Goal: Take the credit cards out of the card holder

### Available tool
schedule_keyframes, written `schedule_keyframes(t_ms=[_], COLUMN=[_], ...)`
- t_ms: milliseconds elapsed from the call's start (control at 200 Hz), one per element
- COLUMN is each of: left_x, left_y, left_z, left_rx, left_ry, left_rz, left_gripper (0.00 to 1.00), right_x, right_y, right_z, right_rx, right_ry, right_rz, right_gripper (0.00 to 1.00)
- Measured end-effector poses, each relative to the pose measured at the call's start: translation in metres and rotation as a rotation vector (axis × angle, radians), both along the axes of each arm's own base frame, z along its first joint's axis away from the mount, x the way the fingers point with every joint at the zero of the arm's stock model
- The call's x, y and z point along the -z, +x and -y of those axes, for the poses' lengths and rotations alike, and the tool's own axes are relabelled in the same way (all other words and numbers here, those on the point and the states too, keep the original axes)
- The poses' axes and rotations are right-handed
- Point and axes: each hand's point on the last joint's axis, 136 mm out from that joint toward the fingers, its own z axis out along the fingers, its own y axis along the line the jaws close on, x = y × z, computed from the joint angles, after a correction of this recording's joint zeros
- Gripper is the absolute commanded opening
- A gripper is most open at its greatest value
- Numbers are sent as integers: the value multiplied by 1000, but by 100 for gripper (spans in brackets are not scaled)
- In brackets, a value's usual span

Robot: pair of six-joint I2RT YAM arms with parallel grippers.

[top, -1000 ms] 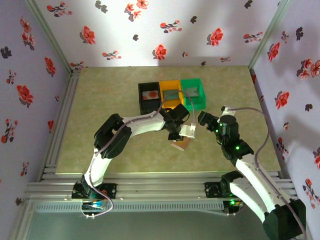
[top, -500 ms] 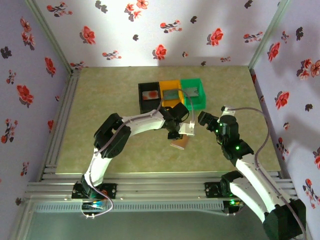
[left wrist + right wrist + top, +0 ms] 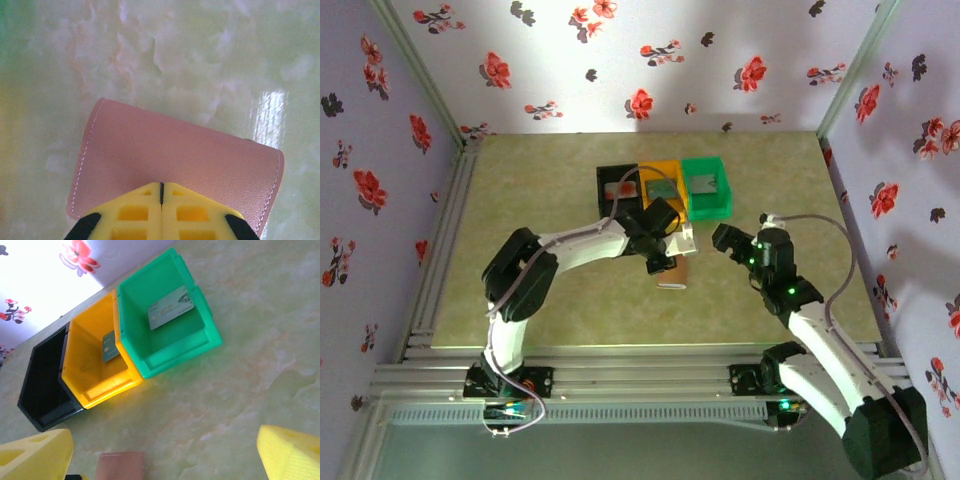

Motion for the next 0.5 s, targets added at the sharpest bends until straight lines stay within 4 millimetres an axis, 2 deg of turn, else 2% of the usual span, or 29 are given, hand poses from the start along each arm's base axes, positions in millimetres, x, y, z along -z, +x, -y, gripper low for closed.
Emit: schedule_keyframes(t_ms=[105, 270, 500], left_x=[-7, -7, -11], left_y=[-2, -5, -8], left_z=[2, 1, 0], left_rx=[-33, -89, -149], left_ry=[-59, -131, -226], left_rz=[0, -12, -19], left_gripper=[0, 0, 0], right_x=[25, 63, 74], right_y=[-2, -8, -10], right_z=[-12, -29, -58], right_rx=[-30, -70, -136], right_ry=[65, 156, 258], right_rz=[-77, -212, -262], right_gripper=[89, 83, 74])
